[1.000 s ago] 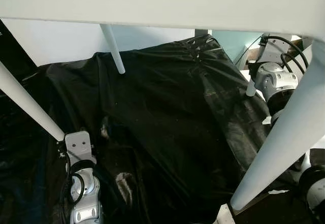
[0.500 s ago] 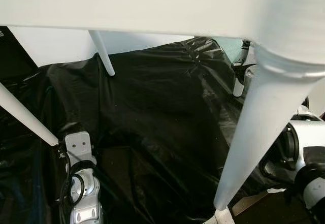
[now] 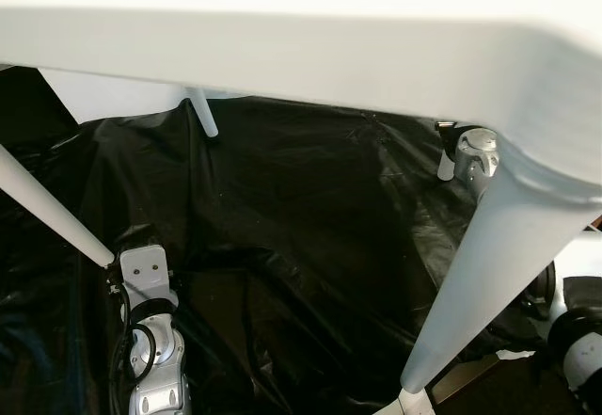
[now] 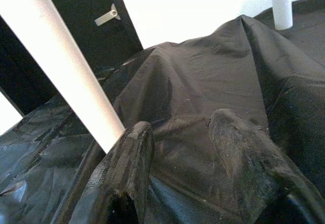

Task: Building children table

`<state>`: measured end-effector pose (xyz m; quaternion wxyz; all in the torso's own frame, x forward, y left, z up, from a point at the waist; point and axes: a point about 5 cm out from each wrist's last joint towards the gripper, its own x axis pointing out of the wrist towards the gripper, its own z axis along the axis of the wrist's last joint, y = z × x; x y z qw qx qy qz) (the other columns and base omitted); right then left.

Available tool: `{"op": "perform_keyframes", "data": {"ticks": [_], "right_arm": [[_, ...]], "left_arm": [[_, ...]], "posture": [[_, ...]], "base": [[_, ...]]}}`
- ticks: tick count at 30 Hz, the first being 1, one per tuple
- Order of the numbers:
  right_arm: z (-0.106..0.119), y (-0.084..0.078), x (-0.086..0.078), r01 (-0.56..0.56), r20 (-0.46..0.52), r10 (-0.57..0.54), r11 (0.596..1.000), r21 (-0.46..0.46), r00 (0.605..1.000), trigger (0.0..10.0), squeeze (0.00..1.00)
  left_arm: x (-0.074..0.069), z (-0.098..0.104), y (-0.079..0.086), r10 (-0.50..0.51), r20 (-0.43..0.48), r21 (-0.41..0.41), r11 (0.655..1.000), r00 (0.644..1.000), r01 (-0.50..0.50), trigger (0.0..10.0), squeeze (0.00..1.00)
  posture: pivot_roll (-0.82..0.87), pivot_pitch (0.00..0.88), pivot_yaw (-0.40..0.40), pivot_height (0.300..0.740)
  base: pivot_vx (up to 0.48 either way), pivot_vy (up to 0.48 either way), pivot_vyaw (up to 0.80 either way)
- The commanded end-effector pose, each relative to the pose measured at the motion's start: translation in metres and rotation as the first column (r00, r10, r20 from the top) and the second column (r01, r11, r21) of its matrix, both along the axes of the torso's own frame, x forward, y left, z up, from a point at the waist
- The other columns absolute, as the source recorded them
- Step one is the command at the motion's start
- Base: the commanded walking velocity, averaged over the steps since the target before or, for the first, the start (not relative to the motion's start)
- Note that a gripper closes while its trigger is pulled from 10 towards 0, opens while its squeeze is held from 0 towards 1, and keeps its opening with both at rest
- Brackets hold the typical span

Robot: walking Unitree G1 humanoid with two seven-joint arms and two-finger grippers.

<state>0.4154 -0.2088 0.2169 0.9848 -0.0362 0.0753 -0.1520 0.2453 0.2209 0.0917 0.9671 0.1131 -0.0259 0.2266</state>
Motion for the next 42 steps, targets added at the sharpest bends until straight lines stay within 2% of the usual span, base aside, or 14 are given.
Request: {"op": "perform_keyframes", "data": {"ticks": [1,6,13,16,22,23,30,41,42], "right_arm": [[-0.002,-0.004,0.000,0.016,-0.027,-0.016,1.000,0.016,1.000,0.0,0.00],[0.017,-0.003,0.004,0.008,0.010,-0.008,1.000,0.019,1.000,0.0,0.00],[0.029,-0.004,0.006,0.007,0.039,-0.007,1.000,-0.004,0.999,0.0,0.00],[0.037,-0.002,0.007,-0.012,0.060,0.015,0.999,-0.043,0.998,0.0,0.00],[0.038,-0.001,0.007,-0.030,0.059,0.036,0.995,-0.100,0.998,0.2,0.00],[0.034,-0.001,0.007,-0.033,0.052,0.039,0.994,-0.105,0.998,10.0,0.00],[0.006,-0.003,0.002,-0.009,-0.003,0.008,0.996,-0.092,1.000,10.0,0.00],[-0.017,-0.005,-0.005,0.031,-0.041,-0.033,0.999,-0.040,0.999,10.0,0.00],[-0.019,-0.005,-0.005,0.032,-0.044,-0.034,0.999,-0.032,0.998,0.0,0.00]], "left_arm": [[-0.004,-0.001,0.003,0.127,0.020,-0.018,0.992,0.992,-0.127,10.0,0.00],[-0.004,0.000,0.003,0.127,0.022,-0.016,0.992,0.992,-0.127,10.0,0.00],[-0.004,0.000,0.002,0.128,0.021,-0.018,0.992,0.992,-0.127,10.0,0.00],[-0.005,0.000,0.003,0.131,0.021,-0.018,0.991,0.991,-0.131,10.0,0.00],[-0.006,-0.001,0.003,0.133,0.018,-0.019,0.991,0.991,-0.133,10.0,0.00],[-0.006,-0.001,0.003,0.134,0.017,-0.019,0.991,0.991,-0.133,10.0,0.00],[-0.007,-0.002,0.003,0.134,0.016,-0.020,0.991,0.991,-0.134,10.0,0.00],[-0.005,-0.001,0.001,0.117,0.017,-0.012,0.993,0.993,-0.117,10.0,0.00],[-0.006,-0.002,0.001,0.116,0.016,-0.012,0.993,0.993,-0.115,10.0,0.00]], "posture": [[0.11,0.000,0.089,0.740],[0.12,0.000,0.088,0.740],[0.12,0.000,0.083,0.740],[0.13,0.000,0.082,0.740],[0.13,0.000,0.080,0.740],[0.13,0.000,0.077,0.740],[0.12,0.000,0.085,0.740],[0.12,0.000,0.091,0.740],[0.11,0.000,0.093,0.740]], "base": [[0.000,0.000,0.00],[0.000,0.000,0.00],[0.000,0.000,0.00],[0.000,0.000,0.00],[0.000,0.000,0.00],[0.000,0.000,0.00],[0.000,0.000,0.00],[0.000,0.000,0.00],[0.000,0.000,0.00]]}}
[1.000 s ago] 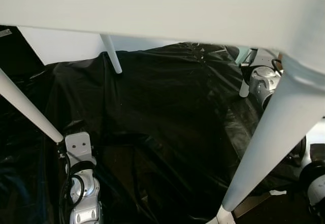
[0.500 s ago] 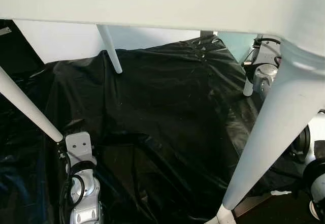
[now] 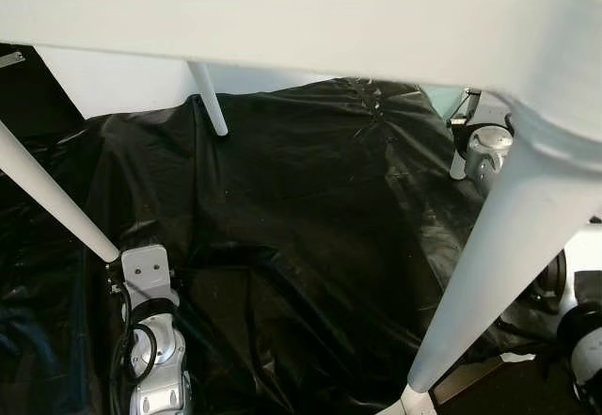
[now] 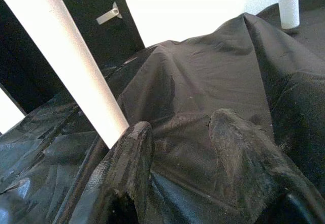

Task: Building children table

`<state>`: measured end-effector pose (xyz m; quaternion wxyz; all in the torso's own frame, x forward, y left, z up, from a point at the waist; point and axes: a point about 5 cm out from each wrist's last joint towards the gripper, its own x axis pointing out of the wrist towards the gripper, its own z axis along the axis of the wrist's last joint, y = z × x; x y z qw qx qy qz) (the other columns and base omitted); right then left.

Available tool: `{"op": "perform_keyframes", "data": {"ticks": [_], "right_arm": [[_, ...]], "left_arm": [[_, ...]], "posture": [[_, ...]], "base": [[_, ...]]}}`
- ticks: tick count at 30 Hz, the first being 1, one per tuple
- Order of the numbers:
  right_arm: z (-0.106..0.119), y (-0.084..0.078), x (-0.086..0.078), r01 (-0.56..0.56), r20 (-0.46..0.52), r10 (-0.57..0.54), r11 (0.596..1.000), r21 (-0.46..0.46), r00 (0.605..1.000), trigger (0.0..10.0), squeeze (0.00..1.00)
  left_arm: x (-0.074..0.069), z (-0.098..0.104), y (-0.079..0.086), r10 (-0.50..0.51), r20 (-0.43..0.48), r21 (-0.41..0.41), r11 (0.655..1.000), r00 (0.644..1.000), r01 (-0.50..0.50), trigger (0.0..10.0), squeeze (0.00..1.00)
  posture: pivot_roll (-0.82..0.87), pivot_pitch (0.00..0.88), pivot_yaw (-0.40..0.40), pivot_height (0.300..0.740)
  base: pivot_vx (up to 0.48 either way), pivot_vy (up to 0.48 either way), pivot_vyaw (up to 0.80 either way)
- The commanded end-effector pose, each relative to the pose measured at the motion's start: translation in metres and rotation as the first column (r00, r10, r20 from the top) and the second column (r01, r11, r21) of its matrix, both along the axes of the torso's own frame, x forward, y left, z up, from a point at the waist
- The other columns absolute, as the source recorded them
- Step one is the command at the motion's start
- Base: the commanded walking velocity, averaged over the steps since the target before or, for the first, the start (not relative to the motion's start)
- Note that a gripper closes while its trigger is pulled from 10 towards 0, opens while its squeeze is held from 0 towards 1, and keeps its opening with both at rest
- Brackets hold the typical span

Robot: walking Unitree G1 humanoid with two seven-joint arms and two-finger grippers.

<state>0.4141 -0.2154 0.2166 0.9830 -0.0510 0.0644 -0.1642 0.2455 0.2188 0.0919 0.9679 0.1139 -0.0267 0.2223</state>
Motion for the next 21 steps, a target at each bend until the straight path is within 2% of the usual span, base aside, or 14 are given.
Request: {"op": "perform_keyframes", "data": {"ticks": [1,4,6,9,10,11,15,21], "right_arm": [[-0.019,0.002,-0.004,0.012,-0.062,-0.012,1.000,0.004,0.998,0.0,0.00],[-0.023,0.003,-0.005,-0.001,-0.073,0.003,1.000,0.025,0.997,0.0,0.00],[-0.019,-0.002,-0.004,0.006,-0.071,-0.003,0.999,0.039,0.997,0.0,0.00],[0.002,-0.010,-0.001,0.021,-0.029,-0.020,0.999,0.046,0.999,0.0,0.00],[0.002,-0.010,-0.001,0.021,-0.029,-0.020,0.999,0.046,0.999,0.0,0.00],[0.017,-0.013,0.002,0.032,0.005,-0.032,0.998,0.049,0.999,0.0,0.00],[0.031,-0.016,0.003,0.046,0.037,-0.048,0.997,0.056,0.998,0.0,0.00],[0.033,-0.015,0.003,0.058,0.039,-0.061,0.996,0.069,0.997,0.0,0.00]], "left_arm": [[-0.006,-0.002,0.003,0.124,0.016,-0.014,0.992,0.992,-0.124,10.0,0.00],[-0.005,-0.001,0.003,0.122,0.017,-0.015,0.992,0.992,-0.122,10.0,0.00],[-0.002,0.000,0.002,0.109,0.019,-0.013,0.994,0.994,-0.109,10.0,0.00],[0.000,0.000,0.001,0.101,0.021,-0.009,0.995,0.995,-0.101,10.0,0.00],[0.000,0.000,0.001,0.101,0.021,-0.009,0.995,0.995,-0.101,10.0,0.00],[0.000,0.000,0.001,0.102,0.022,-0.009,0.995,0.995,-0.102,10.0,0.00],[-0.001,0.001,0.000,0.105,0.026,-0.009,0.994,0.994,-0.105,10.0,0.00],[-0.006,0.000,0.003,0.124,0.026,-0.008,0.992,0.992,-0.124,10.0,0.00]], "posture": [[0.11,0.000,0.093,0.740],[0.10,0.000,0.101,0.740],[0.10,0.000,0.103,0.740],[0.10,0.000,0.105,0.740],[0.10,0.000,0.105,0.740],[0.11,0.000,0.098,0.740],[0.11,0.000,0.095,0.740],[0.13,0.000,0.085,0.740]], "base": [[0.000,0.000,0.00],[0.000,0.000,0.00],[0.000,0.000,0.00],[0.000,0.000,0.00],[0.000,0.000,0.00],[0.000,0.000,0.00],[0.000,0.000,0.00],[0.000,0.000,0.00]]}}
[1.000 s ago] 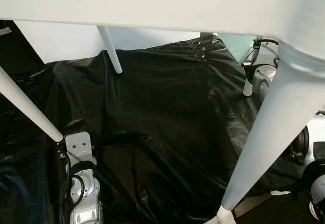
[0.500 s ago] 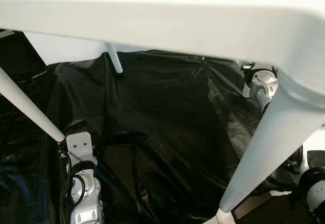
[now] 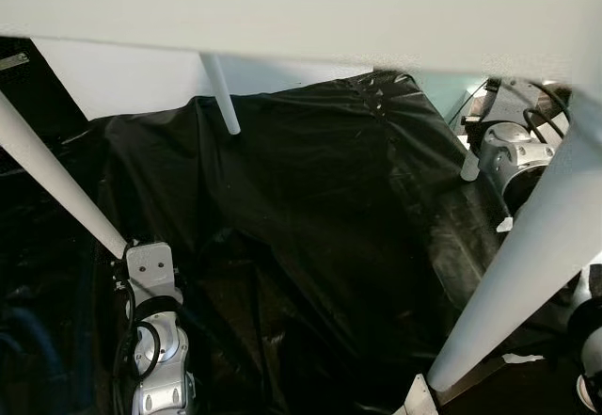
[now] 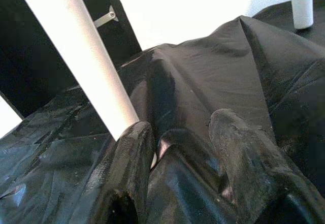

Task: Building children table

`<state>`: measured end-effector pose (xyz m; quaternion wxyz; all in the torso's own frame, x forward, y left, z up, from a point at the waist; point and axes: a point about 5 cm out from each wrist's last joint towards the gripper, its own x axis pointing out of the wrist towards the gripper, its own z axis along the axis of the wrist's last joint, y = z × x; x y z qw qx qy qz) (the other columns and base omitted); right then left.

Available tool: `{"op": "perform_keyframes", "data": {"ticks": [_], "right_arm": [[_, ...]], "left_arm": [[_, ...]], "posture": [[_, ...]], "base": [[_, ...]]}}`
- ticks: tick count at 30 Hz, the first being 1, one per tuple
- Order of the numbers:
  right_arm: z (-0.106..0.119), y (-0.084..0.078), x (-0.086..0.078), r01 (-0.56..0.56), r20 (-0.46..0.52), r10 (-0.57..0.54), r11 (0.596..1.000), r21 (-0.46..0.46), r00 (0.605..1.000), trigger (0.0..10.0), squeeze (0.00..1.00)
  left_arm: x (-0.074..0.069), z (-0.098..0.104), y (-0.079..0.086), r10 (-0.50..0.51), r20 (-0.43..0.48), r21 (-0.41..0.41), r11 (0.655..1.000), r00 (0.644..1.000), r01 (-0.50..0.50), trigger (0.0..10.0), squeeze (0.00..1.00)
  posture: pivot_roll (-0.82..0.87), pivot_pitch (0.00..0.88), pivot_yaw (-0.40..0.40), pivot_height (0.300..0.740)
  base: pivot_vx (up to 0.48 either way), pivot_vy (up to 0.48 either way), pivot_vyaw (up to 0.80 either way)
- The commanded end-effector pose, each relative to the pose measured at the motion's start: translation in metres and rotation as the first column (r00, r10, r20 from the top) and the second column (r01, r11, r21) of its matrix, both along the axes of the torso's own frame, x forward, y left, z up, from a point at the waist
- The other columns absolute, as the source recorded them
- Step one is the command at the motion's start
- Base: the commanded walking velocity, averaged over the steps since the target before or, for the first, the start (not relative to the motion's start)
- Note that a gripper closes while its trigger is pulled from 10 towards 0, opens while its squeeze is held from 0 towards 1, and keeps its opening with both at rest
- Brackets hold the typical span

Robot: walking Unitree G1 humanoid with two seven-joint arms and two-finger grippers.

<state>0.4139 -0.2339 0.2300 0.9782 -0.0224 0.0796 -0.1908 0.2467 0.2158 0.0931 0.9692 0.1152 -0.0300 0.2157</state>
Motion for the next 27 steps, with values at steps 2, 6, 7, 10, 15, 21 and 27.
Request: {"op": "perform_keyframes", "data": {"ticks": [2,6,7,10,15,21,27], "right_arm": [[0.020,0.003,0.003,0.003,0.058,-0.004,1.000,0.009,0.998,0.0,0.00],[0.023,0.000,0.003,0.006,0.059,-0.006,1.000,0.000,0.998,0.0,0.00],[0.025,0.000,0.004,0.004,0.062,-0.004,1.000,-0.002,0.998,0.0,0.00],[0.026,0.000,0.004,0.002,0.064,-0.002,1.000,-0.002,0.998,0.0,0.00],[0.017,0.000,0.003,0.003,0.042,-0.003,1.000,0.007,0.999,0.0,0.00],[0.005,-0.001,0.001,0.007,0.022,-0.008,0.999,0.031,1.000,0.0,0.00],[0.005,-0.005,0.000,0.012,0.019,-0.012,1.000,0.002,1.000,0.0,0.00]], "left_arm": [[-0.007,-0.001,0.006,0.138,0.021,-0.012,0.990,0.990,-0.138,10.0,0.00],[-0.007,-0.001,0.006,0.138,0.020,-0.011,0.990,0.990,-0.137,10.0,0.00],[-0.007,0.000,0.006,0.137,0.020,-0.011,0.991,0.990,-0.136,10.0,0.00],[-0.007,0.000,0.006,0.136,0.021,-0.011,0.991,0.991,-0.136,10.0,0.00],[-0.005,0.001,0.001,0.057,0.030,-0.052,0.997,0.998,-0.056,10.0,0.00],[0.000,0.010,0.022,0.114,0.040,-0.054,0.992,0.993,-0.112,10.0,0.00],[-0.001,0.008,0.018,0.094,0.030,-0.051,0.994,0.995,-0.093,10.0,0.00]], "posture": [[0.13,0.000,0.085,0.740],[0.13,0.000,0.087,0.740],[0.13,0.000,0.086,0.740],[0.13,0.000,0.086,0.740],[0.13,0.000,0.087,0.740],[0.13,0.000,0.089,0.740],[0.12,0.000,0.101,0.740]], "base": [[0.000,0.000,0.00],[0.000,0.000,0.00],[0.000,0.000,0.00],[0.000,0.000,0.00],[0.000,0.000,0.00],[0.000,0.000,0.00],[0.000,0.000,0.00]]}}
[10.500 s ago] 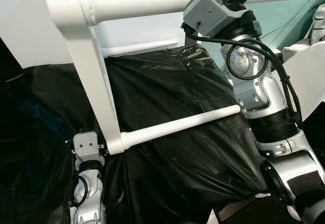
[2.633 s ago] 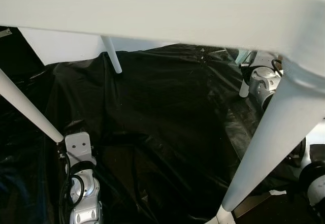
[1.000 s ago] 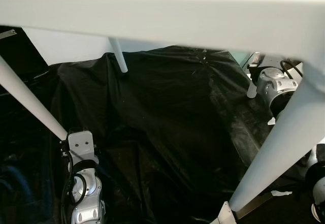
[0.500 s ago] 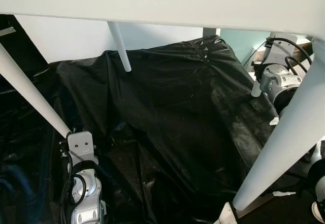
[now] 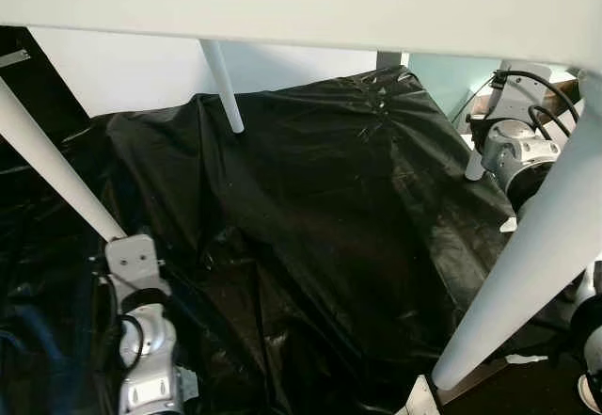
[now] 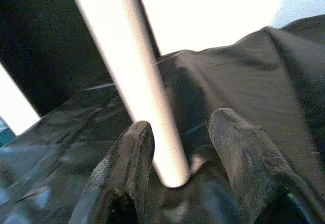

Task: Building children table

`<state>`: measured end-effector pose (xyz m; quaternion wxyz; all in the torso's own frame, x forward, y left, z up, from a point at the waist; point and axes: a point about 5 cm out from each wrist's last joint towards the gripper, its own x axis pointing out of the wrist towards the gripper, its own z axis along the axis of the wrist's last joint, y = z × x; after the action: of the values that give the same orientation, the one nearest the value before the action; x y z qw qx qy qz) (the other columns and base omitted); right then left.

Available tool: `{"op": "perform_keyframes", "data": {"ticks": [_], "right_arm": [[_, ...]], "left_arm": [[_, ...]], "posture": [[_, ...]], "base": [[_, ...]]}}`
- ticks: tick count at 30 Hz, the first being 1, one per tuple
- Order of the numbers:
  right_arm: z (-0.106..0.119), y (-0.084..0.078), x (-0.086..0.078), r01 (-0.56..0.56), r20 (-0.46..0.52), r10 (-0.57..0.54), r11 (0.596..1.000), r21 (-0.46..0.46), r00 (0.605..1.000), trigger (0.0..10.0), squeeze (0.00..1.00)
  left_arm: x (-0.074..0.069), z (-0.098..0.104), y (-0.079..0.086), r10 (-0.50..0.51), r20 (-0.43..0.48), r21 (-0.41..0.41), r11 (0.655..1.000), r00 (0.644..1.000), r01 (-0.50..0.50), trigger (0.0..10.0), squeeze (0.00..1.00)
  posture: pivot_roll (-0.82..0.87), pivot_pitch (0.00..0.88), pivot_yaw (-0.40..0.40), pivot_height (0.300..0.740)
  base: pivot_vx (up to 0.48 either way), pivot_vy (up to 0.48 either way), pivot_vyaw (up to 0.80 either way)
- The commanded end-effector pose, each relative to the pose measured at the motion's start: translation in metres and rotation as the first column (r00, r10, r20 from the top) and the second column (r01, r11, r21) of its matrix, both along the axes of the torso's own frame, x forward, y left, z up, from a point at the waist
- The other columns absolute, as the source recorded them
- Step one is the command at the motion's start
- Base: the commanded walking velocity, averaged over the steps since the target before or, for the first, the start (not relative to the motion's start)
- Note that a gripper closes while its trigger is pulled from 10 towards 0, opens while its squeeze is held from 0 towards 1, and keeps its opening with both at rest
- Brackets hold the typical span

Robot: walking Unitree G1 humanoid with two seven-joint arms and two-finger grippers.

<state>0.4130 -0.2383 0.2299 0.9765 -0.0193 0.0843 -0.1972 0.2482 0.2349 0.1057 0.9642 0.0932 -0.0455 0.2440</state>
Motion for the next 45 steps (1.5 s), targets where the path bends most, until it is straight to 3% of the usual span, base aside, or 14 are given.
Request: {"op": "perform_keyframes", "data": {"ticks": [1,3,10,13,16,21,45], "right_arm": [[0.006,-0.001,0.001,-0.002,0.027,0.002,1.000,-0.006,1.000,0.0,0.00],[0.025,-0.005,0.002,-0.009,0.062,0.013,0.998,-0.057,0.998,0.0,0.00],[0.046,-0.006,0.004,-0.012,0.109,0.022,0.996,-0.092,0.994,0.0,0.00],[0.034,0.003,0.005,-0.038,0.088,0.044,0.997,-0.062,0.995,0.0,0.00],[0.028,0.005,0.005,-0.042,0.076,0.046,0.998,-0.054,0.996,0.0,0.00],[-0.002,0.012,0.003,-0.044,0.018,0.044,0.999,0.000,0.999,0.0,0.00],[-0.010,0.006,0.000,-0.030,-0.002,0.030,1.000,0.008,1.000,0.0,0.00]], "left_arm": [[-0.003,-0.005,-0.001,0.041,-0.015,-0.015,0.999,0.999,-0.041,10.0,0.00],[-0.001,-0.007,-0.016,0.005,-0.018,-0.026,1.000,1.000,-0.005,10.0,0.00],[0.000,-0.007,-0.027,-0.062,-0.014,-0.049,0.997,0.998,0.061,10.0,0.00],[-0.004,-0.008,-0.033,-0.140,0.018,-0.129,0.981,0.990,0.142,10.0,0.00],[-0.004,-0.008,-0.034,-0.147,0.025,-0.141,0.979,0.989,0.149,10.0,0.00],[-0.001,-0.005,-0.036,-0.154,0.016,-0.129,0.979,0.988,0.155,10.0,0.00],[0.001,-0.005,-0.041,-0.190,0.017,-0.124,0.974,0.982,0.191,10.0,0.00]], "posture": [[0.12,0.000,0.101,0.740],[0.12,0.000,0.101,0.740],[0.15,0.000,0.080,0.740],[0.16,0.000,0.074,0.740],[0.16,0.000,0.074,0.740],[0.16,0.000,0.083,0.740],[0.14,0.000,0.085,0.740]], "base": [[0.000,0.000,0.00],[0.000,0.000,0.00],[0.000,0.000,0.00],[0.000,0.000,0.00],[0.000,0.000,0.00],[0.000,0.000,0.00],[0.127,0.000,0.00]]}}
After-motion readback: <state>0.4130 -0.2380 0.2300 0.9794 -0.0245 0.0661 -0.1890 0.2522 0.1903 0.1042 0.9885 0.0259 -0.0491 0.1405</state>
